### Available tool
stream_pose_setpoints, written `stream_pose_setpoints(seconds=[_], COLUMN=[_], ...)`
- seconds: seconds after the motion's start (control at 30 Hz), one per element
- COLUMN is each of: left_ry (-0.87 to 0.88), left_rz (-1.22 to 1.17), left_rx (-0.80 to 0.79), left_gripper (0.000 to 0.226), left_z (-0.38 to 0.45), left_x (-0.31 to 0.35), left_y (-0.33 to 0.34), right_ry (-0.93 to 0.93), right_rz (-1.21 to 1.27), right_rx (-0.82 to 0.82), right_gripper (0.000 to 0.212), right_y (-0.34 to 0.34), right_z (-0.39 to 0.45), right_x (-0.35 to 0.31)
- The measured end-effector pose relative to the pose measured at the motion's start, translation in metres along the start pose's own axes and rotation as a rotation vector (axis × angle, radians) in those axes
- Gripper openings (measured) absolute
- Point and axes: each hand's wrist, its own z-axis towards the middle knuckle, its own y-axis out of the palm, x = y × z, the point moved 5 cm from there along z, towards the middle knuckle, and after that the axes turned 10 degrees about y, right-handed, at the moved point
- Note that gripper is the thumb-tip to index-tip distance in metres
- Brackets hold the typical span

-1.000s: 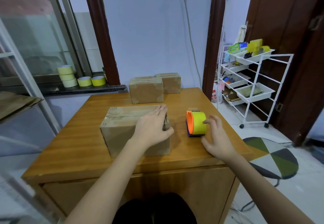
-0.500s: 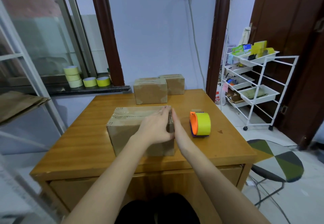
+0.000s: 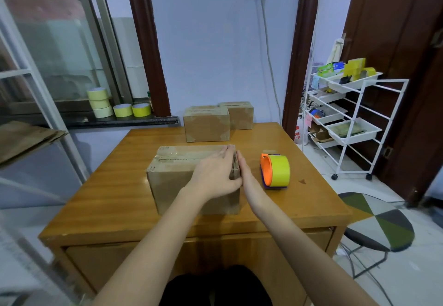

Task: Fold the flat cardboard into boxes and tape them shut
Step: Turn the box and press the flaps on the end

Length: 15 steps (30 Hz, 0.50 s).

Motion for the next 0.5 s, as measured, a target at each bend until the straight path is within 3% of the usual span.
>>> stream_pose_setpoints(seconds=[0.2, 0.5], left_ry=[0.003, 0.045], left_rz=[0.032, -0.02], left_rx=[-0.007, 0.093], left_gripper=[0.076, 0.047], left_z=[-0.002, -0.005], left_x=[0.004, -0.005], left_y=[-0.003, 0.002], right_ry=[0.006, -0.167], right_rz=[0.013, -0.287], right_rx=[-0.042, 0.023], right_gripper=[0.044, 0.025], right_y=[-0.005, -0.014], right_z=[0.038, 0.06], right_x=[0.011, -0.008])
